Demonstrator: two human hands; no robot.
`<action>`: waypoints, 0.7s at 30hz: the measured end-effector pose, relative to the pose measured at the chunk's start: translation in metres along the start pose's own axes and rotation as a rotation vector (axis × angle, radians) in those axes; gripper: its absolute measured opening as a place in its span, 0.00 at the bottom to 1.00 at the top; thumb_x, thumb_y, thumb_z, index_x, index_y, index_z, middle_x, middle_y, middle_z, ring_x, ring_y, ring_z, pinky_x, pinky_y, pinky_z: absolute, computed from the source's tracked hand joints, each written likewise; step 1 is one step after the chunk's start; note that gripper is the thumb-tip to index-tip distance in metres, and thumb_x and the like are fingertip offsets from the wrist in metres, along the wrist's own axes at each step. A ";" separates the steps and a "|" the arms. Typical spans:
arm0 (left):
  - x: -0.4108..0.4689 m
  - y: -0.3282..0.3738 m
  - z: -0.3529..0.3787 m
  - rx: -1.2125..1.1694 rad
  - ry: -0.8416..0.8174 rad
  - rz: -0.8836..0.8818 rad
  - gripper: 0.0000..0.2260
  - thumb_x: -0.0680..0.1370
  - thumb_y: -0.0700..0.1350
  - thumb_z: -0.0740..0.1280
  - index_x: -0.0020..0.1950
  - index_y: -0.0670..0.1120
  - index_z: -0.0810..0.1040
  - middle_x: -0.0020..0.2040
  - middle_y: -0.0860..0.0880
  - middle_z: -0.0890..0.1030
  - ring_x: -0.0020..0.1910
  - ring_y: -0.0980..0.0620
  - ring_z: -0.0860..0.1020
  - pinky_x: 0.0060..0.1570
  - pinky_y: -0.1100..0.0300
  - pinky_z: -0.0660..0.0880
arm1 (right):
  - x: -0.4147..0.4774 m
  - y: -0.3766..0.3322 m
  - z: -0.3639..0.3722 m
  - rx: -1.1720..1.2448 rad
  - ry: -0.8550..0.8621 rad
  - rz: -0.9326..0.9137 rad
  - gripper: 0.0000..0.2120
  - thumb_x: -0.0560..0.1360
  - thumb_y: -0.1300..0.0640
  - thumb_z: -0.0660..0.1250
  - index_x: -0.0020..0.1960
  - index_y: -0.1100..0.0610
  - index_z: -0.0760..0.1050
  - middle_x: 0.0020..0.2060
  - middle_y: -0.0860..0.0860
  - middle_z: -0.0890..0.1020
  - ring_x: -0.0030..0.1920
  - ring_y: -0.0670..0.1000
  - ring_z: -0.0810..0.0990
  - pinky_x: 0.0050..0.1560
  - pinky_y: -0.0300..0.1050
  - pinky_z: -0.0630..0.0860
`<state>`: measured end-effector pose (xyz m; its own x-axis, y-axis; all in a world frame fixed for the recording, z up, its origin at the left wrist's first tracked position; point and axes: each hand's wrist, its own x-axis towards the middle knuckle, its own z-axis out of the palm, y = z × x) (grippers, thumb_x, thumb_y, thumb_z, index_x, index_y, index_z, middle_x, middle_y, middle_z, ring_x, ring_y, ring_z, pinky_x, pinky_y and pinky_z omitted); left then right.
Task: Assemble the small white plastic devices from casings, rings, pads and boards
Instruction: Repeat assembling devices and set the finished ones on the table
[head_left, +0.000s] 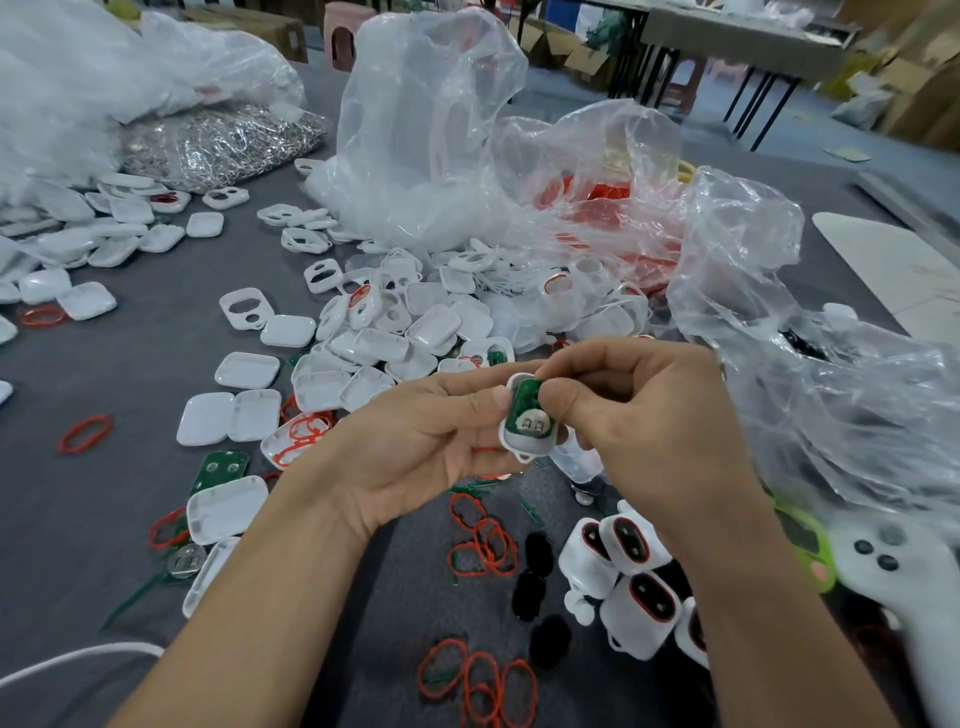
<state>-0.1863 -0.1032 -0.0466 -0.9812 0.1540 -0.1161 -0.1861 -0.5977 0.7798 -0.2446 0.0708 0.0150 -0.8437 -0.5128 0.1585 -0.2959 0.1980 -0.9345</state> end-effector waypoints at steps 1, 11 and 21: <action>0.000 0.000 0.000 -0.003 -0.002 -0.001 0.16 0.74 0.44 0.71 0.61 0.46 0.86 0.53 0.46 0.86 0.51 0.49 0.85 0.58 0.52 0.80 | 0.000 0.000 0.000 -0.004 -0.007 0.002 0.12 0.73 0.67 0.75 0.37 0.52 0.85 0.33 0.48 0.87 0.28 0.43 0.82 0.31 0.32 0.74; 0.000 0.000 -0.002 -0.016 -0.036 -0.006 0.21 0.73 0.45 0.75 0.65 0.45 0.83 0.55 0.45 0.86 0.52 0.49 0.85 0.56 0.54 0.82 | -0.007 -0.003 0.003 -0.209 0.160 -0.069 0.09 0.69 0.58 0.80 0.40 0.44 0.88 0.32 0.40 0.85 0.34 0.44 0.82 0.36 0.38 0.79; 0.001 -0.001 0.002 -0.024 -0.080 0.021 0.23 0.71 0.50 0.80 0.64 0.47 0.84 0.51 0.48 0.87 0.50 0.53 0.86 0.54 0.57 0.82 | -0.007 0.001 0.006 -0.302 0.234 -0.172 0.09 0.68 0.57 0.81 0.42 0.43 0.88 0.35 0.39 0.84 0.40 0.44 0.79 0.39 0.30 0.69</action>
<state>-0.1866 -0.1010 -0.0466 -0.9779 0.2032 -0.0494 -0.1676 -0.6203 0.7662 -0.2362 0.0697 0.0116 -0.8393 -0.3628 0.4048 -0.5299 0.3796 -0.7584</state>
